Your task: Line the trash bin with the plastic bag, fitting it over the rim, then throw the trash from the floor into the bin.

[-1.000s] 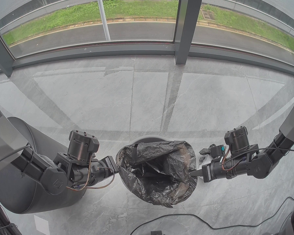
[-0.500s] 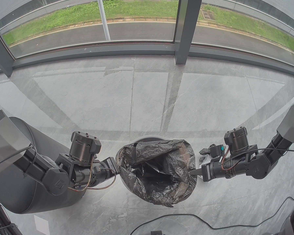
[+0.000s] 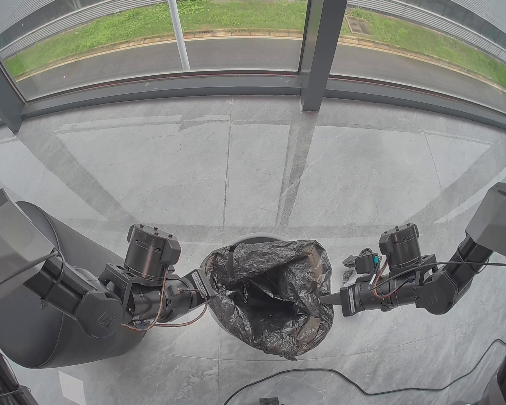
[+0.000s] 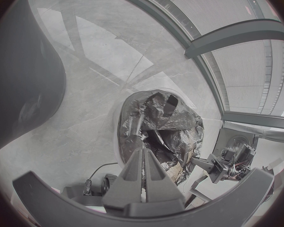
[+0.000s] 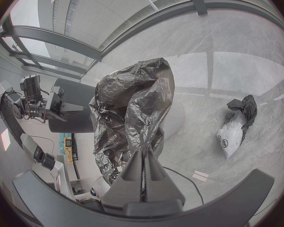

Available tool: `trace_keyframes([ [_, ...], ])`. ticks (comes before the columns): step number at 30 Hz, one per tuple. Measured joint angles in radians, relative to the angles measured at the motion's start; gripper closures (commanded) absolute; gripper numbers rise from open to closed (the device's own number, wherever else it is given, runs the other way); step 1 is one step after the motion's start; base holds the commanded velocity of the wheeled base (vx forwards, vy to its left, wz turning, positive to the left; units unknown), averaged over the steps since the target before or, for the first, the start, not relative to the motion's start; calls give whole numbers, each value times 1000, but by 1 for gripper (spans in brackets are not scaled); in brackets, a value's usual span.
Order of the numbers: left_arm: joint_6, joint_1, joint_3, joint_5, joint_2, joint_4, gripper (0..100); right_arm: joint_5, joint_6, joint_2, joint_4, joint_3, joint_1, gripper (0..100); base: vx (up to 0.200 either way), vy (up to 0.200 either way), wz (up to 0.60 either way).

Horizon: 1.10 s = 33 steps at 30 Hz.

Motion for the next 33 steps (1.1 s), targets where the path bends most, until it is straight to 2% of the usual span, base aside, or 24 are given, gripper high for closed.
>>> trace_keyframes([
  [12, 4, -23, 68, 29, -63, 2, 100, 1, -2, 0, -2, 11, 1, 100, 0, 0, 0],
  [13, 5, -23, 71, 29, -72, 2, 0, 1, -4, -1, -2, 12, 1, 100, 0, 0, 0],
  [23, 14, -17, 79, 19, -83, -7, 0, 2, -6, -1, -3, 16, 0, 100, 0, 0, 0],
  [30, 23, -2, 88, 9, -24, -163, 0, 1, -6, -2, -3, 17, 0, 100, 0, 0, 0],
  [33, 64, 1, 90, 31, 16, -191, 0, 1, -6, -2, -3, 17, 0, 100, 0, 0, 0],
])
